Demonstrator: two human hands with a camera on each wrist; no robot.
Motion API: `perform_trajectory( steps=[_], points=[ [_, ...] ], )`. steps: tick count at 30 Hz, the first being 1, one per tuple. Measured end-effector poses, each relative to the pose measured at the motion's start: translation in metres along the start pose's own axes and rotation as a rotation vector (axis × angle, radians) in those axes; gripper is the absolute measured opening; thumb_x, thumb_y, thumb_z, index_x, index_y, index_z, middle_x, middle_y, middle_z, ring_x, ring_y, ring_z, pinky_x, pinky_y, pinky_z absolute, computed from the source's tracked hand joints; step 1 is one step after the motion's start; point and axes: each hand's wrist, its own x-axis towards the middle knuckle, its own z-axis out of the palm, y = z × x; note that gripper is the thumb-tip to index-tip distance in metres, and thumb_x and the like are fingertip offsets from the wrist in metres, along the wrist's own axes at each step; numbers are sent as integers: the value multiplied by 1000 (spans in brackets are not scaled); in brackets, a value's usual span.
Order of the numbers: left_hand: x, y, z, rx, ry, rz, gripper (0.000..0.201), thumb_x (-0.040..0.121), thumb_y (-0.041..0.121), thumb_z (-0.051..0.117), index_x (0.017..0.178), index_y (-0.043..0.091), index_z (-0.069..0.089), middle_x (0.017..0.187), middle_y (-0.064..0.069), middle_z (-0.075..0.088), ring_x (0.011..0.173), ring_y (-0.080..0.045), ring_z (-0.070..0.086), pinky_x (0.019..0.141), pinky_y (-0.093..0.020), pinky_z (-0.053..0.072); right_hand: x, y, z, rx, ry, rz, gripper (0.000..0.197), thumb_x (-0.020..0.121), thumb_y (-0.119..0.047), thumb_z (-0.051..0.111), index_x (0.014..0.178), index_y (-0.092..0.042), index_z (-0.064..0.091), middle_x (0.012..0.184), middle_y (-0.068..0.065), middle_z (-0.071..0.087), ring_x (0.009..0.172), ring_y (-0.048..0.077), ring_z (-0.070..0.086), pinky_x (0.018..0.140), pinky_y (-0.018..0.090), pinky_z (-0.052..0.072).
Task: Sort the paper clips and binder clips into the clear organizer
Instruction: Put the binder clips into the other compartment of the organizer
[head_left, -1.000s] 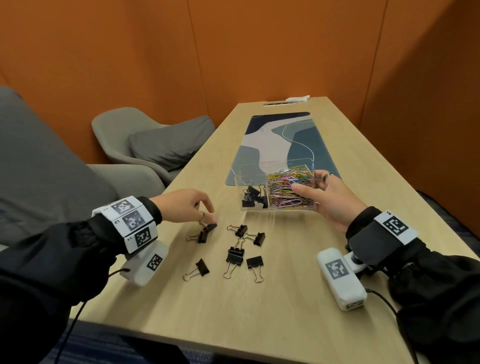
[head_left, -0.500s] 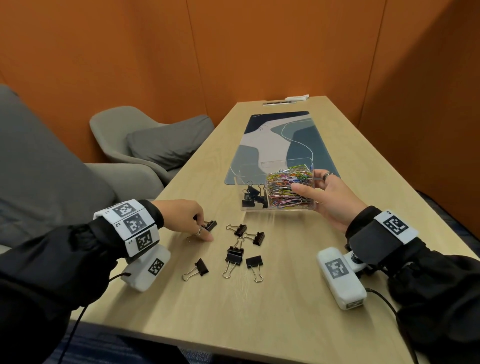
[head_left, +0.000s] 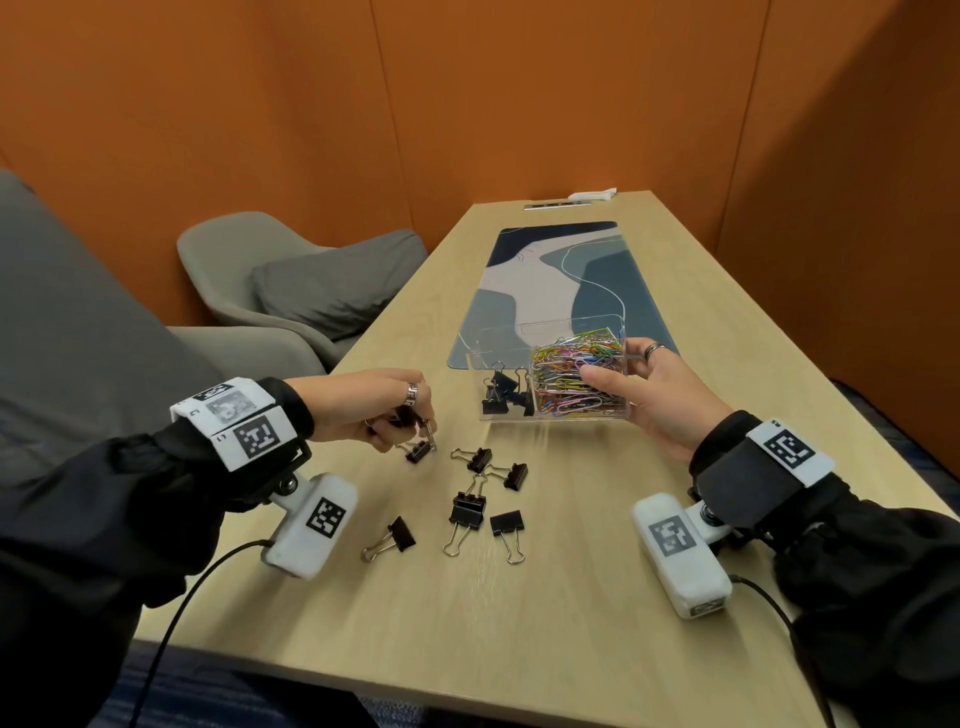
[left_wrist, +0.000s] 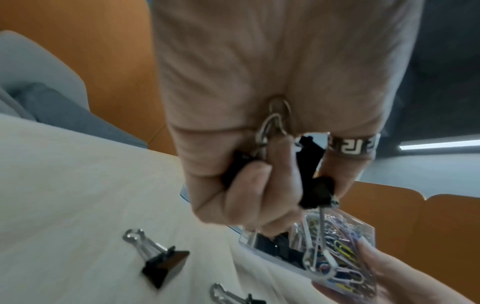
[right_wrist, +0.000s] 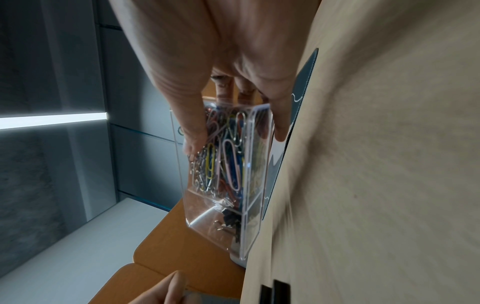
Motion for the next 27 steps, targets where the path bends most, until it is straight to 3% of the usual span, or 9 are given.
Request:
perform_trajectory(
  steps=[3, 6, 9, 11, 16, 19, 22, 27],
  points=[
    [0, 1, 2, -98, -39, 15, 12, 72, 11, 52, 76, 8, 41, 70, -8, 47, 45, -12, 23, 44, -21, 25, 0, 0, 0, -4, 2, 3, 53, 78, -6, 69, 125, -5, 44, 114, 11, 65, 96, 22, 66, 81, 37, 57],
    [1, 1, 3, -160, -56, 28, 12, 68, 12, 49, 73, 9, 39, 61, -3, 39, 46, -12, 22, 43, -20, 24, 0, 0, -1, -19, 11, 4, 56, 77, -7, 70, 127, -5, 43, 117, 13, 63, 102, 25, 65, 86, 41, 55],
    [4, -2, 3, -133, -18, 23, 9, 77, 6, 49, 75, 9, 41, 62, -3, 40, 46, -13, 23, 43, -20, 26, 1, 0, -1, -29, 18, 8, 57, 77, -9, 71, 127, -6, 43, 119, 13, 63, 105, 27, 64, 91, 44, 53],
    [7, -5, 3, -106, 1, 16, 15, 88, -2, 40, 79, 10, 42, 65, -5, 40, 46, -12, 24, 43, -20, 26, 1, 0, 0, -26, 16, 11, 56, 77, -9, 71, 126, -7, 44, 118, 13, 63, 105, 27, 64, 91, 44, 53],
    [11, -7, 1, -91, 24, 20, 31, 92, -3, 27, 96, 5, 56, 61, 0, 35, 43, -9, 26, 41, -19, 29, 1, 1, -1, -11, 16, 12, 57, 76, -7, 71, 126, -4, 44, 119, 15, 63, 105, 29, 64, 88, 43, 54],
    [11, -8, -1, -89, 11, 32, 30, 96, 1, 27, 86, 4, 55, 54, 2, 35, 43, -9, 26, 43, -18, 29, 1, 1, 0, -12, 15, 12, 58, 75, -8, 71, 126, -4, 43, 119, 15, 62, 105, 29, 64, 89, 44, 53],
    [13, -10, -4, -143, 34, 41, 30, 97, 5, 28, 78, 6, 52, 64, -4, 36, 44, -9, 26, 43, -19, 29, 1, 1, 0, 0, 12, 12, 57, 77, -6, 70, 127, -3, 42, 119, 15, 63, 102, 27, 65, 87, 42, 54],
    [11, -14, -13, -63, 61, 42, 26, 99, 4, 35, 88, 4, 58, 65, -7, 48, 45, -9, 34, 44, -18, 32, 1, 1, -1, -5, 7, 10, 56, 78, -6, 69, 127, -3, 43, 118, 15, 63, 98, 25, 66, 84, 40, 55]
  ],
)
